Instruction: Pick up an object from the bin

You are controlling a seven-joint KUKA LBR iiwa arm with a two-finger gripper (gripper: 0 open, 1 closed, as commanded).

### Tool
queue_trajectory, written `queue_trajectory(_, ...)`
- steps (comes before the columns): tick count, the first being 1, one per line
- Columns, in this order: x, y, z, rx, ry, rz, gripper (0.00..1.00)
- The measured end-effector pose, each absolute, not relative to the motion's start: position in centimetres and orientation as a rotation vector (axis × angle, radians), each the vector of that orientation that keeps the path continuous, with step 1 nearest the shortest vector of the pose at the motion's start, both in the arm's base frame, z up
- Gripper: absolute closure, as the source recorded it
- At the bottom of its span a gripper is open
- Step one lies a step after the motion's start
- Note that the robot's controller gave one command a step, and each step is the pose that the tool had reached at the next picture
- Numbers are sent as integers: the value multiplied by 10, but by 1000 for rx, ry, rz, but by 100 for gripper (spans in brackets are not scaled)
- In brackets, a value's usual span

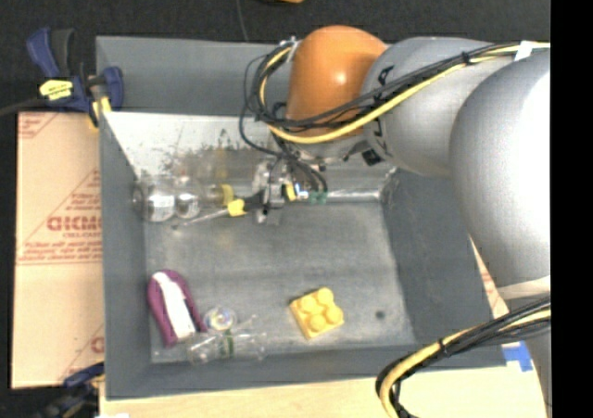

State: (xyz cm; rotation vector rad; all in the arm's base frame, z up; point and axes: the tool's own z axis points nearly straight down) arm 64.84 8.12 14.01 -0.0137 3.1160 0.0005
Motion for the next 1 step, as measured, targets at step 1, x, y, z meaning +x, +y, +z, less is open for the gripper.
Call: queue_trajectory(1,643,110,104,-299,3102,-7,100)
